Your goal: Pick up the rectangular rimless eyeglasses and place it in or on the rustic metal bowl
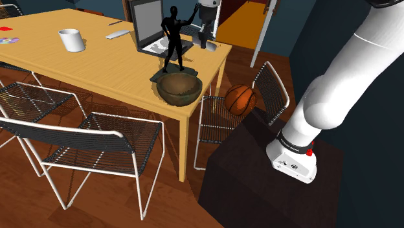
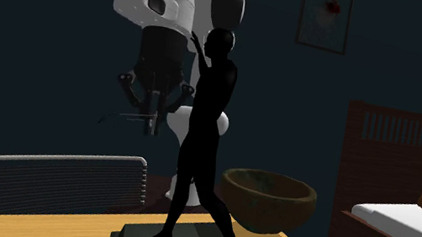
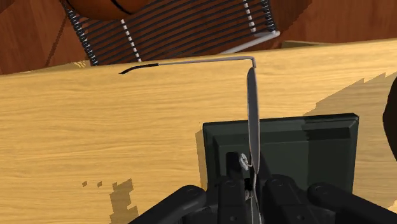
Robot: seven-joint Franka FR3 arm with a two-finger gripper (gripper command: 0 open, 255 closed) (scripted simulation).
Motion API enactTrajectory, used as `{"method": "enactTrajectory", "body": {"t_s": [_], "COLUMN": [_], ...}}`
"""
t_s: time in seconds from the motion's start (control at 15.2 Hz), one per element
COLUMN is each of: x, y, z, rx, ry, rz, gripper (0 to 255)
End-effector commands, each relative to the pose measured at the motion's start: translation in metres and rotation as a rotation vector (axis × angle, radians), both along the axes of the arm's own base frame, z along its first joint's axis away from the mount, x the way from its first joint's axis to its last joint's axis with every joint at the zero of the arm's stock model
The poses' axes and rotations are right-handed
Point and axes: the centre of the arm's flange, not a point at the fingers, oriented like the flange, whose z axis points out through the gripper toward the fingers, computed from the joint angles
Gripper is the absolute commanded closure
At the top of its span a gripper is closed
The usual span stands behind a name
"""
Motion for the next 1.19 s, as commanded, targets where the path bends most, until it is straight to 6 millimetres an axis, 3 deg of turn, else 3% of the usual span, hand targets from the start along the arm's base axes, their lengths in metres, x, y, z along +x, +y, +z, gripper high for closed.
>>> {"method": "enactTrajectory", "body": {"t_s": [0.0, 1.12], "x": [-0.006, -0.067], "y": [0.028, 0.244], "z": [-0.001, -0.003], "rx": [0.0, 0.0], "ry": [0.0, 0.0], "rz": [-0.001, -0.001], "gripper": [255, 255]}}
